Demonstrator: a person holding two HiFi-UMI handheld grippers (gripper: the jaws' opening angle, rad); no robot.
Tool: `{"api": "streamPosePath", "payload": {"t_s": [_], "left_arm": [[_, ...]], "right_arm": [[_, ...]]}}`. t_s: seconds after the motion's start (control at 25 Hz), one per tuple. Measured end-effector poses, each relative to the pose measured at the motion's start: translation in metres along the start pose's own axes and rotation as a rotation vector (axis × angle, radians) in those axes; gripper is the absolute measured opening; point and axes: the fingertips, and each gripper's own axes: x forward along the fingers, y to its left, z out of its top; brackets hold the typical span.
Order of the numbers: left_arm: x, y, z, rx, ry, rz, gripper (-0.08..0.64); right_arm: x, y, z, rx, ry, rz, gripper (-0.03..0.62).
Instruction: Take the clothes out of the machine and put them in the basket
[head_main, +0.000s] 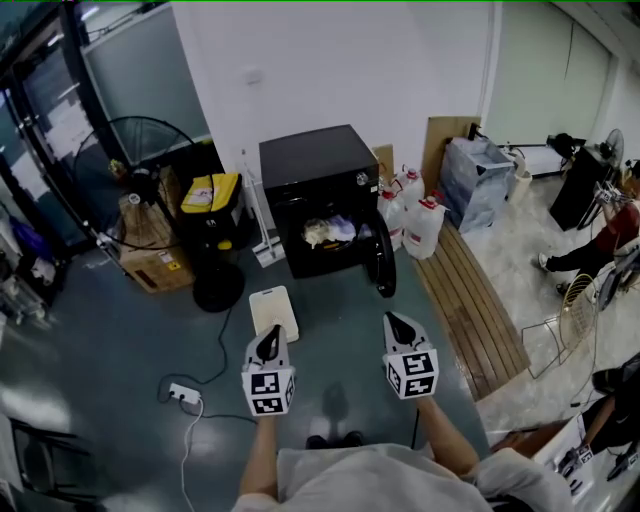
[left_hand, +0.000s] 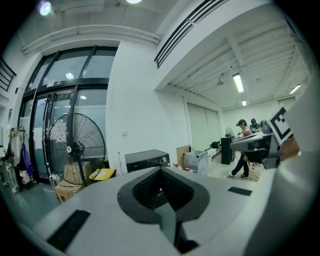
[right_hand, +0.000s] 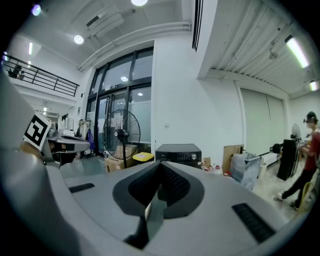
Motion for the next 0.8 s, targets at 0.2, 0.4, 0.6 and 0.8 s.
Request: {"api": "streamPosePath", "payload": {"t_s": [0.2, 0.4, 0.6, 0.8], "left_arm": [[0.013, -0.008, -0.004, -0.017, 0.007, 0.009, 0.018], [0.032, -0.008, -0.009, -0.024, 0.023, 0.016, 0.018], [0.051, -0.004, -0.014, -0.034, 0.035, 0.018, 0.018], [0.079, 0.008, -0.015, -0.031, 0.040, 0.005, 0.018]], "right_arm": [[0.008, -0.005, -0.008, 0.001, 0.011, 0.028, 0.023], [0.025, -0.015, -0.013, 0.001, 0.030, 0.041, 0.023], [0.044, -0.021, -0.008, -0.022, 0.033, 0.051, 0.023], [0.071, -0.026, -0.008, -0.028, 0.048, 0.046, 0.023]]}}
